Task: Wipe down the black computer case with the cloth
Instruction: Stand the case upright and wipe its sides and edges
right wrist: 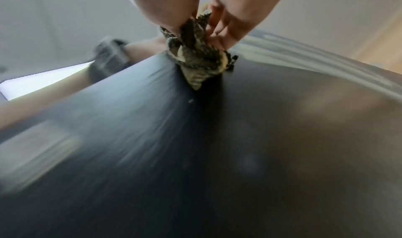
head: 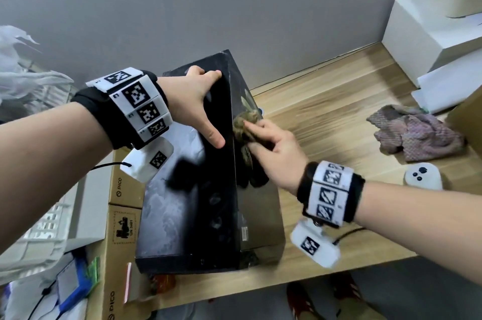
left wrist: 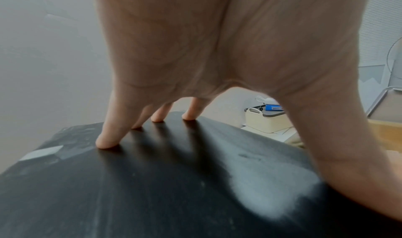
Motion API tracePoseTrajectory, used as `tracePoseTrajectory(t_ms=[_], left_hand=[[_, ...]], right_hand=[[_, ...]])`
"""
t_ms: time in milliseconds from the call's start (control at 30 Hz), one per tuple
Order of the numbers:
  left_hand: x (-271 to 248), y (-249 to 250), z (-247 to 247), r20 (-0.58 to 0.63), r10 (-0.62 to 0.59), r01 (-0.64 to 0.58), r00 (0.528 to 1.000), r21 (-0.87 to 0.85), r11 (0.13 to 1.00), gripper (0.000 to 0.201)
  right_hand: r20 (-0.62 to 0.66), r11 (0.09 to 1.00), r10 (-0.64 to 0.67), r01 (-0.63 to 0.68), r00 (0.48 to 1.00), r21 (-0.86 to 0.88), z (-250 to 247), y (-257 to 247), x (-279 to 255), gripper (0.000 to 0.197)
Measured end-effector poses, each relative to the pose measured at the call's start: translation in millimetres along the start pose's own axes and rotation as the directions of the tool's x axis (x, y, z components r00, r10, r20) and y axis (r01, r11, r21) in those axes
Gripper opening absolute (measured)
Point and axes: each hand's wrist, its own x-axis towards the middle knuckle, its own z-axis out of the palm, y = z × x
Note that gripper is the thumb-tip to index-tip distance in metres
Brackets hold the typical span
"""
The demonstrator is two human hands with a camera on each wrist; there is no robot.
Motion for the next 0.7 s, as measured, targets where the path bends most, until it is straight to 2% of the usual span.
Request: tracePoseTrajectory(t_ms=[100,200,300,433,500,567,600,633,700], left_hand=[[2.5,-0.5,-0.5,0.013,0.001,-0.001,1.0,0.0,1.0,0.151],[6.4,0.8,-0.4,0.03,-0.007,0.006,1.0,0.017,1.0,0.152],[8.3,1.3,-0.1,0.035,-0.012,0.011,0.999,0.03,0.999,0.152],[8.1,0.5,0.3,0.053,-0.031,0.03,0.998,0.019,0.999,0.158],[7.7,1.2,-1.1,0.052,-0.033,0.032,0.998,0.015,0.999,0.159],[6.9,0.0,-1.9,0.058,-0.03,0.03,0.998,0.007,1.0,0.16],[6.6,-0.2,-2.6,0.061,-0.031,0.03,0.998,0.004,1.0,0.161],[6.5,-0.1,-3.0,0.064,-0.03,0.03,0.997,0.002,1.0,0.161],[5.6,1.1,-3.6,0.06,-0.022,0.023,0.998,-0.002,1.0,0.162]], right_hand=[[-0.074,0.981,0.175,-0.168,0.982,0.092,5.6,28.2,29.5,0.041],[-0.131,0.945,0.32,-0.307,0.938,0.111,5.0,77.5,42.2,0.037],[-0.173,0.871,0.489,-0.49,0.855,0.041,3.6,134.9,38.4,0.039],[-0.125,0.757,0.644,-0.653,0.754,-0.036,-2.0,190.4,7.7,0.036],[-0.107,0.72,0.683,-0.691,0.722,-0.069,-5.0,198.7,-0.9,0.036],[-0.096,0.718,0.694,-0.696,0.714,0.015,-5.3,192.9,4.0,0.032],[-0.107,0.732,0.68,-0.679,0.725,0.051,-4.6,182.1,11.8,0.03],[-0.128,0.752,0.658,-0.654,0.742,0.076,-2.8,171.2,22.0,0.031],[-0.171,0.832,0.555,-0.547,0.814,0.094,-0.5,142.3,45.2,0.036]])
